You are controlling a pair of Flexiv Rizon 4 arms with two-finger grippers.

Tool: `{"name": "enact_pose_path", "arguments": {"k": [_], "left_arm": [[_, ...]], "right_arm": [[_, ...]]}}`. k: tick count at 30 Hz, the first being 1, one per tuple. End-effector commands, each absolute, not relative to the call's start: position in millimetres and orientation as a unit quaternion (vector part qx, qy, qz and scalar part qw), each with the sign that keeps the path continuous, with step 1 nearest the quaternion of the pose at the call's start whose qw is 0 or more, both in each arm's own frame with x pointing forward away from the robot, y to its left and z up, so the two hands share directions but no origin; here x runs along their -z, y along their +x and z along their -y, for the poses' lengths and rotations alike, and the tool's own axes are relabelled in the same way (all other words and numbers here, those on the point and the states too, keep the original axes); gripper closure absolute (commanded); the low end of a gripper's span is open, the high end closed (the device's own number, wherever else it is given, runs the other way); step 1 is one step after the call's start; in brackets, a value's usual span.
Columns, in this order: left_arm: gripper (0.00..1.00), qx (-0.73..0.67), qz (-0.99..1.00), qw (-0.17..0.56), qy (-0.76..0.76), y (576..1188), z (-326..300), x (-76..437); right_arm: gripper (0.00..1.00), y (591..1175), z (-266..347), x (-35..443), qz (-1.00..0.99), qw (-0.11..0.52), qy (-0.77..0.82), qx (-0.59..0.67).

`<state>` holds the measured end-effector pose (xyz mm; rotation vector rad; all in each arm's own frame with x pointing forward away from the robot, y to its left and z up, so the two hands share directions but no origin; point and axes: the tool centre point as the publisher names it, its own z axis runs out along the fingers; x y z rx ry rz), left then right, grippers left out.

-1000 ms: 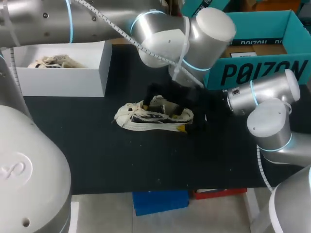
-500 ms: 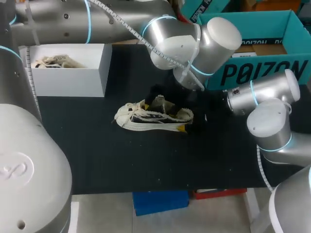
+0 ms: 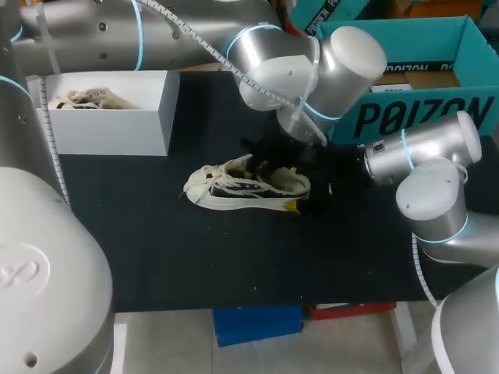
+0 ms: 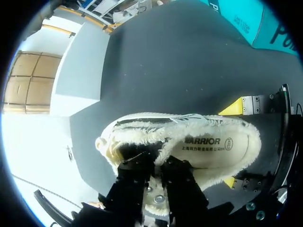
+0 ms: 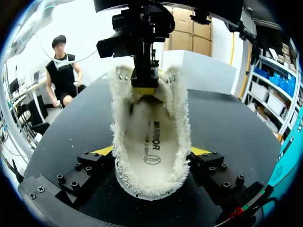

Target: Take the shoe out of the shoebox, open the shoe tongue, remove and reinsert the insole, then place the shoe into the shoebox

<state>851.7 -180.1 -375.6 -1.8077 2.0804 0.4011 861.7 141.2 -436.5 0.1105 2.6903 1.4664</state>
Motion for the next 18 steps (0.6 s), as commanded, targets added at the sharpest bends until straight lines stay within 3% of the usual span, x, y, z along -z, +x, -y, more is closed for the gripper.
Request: {"name": "enact_pose_path", "arguments": {"k": [1,18], "left_arm": [[1.0,-0.129,-0.738,0.175,-0.639,849.7,177.3,368.9],[1.0,-0.051,-0.726,0.173,-0.663,864.3,180.3,315.0]], "right_arm": [[1.0,862.1,-142.6,441.2,-0.877,0.038,0.037,-0.477],[1.0,862.1,-142.6,441.2,-0.877,0.038,0.037,-0.477]]}}
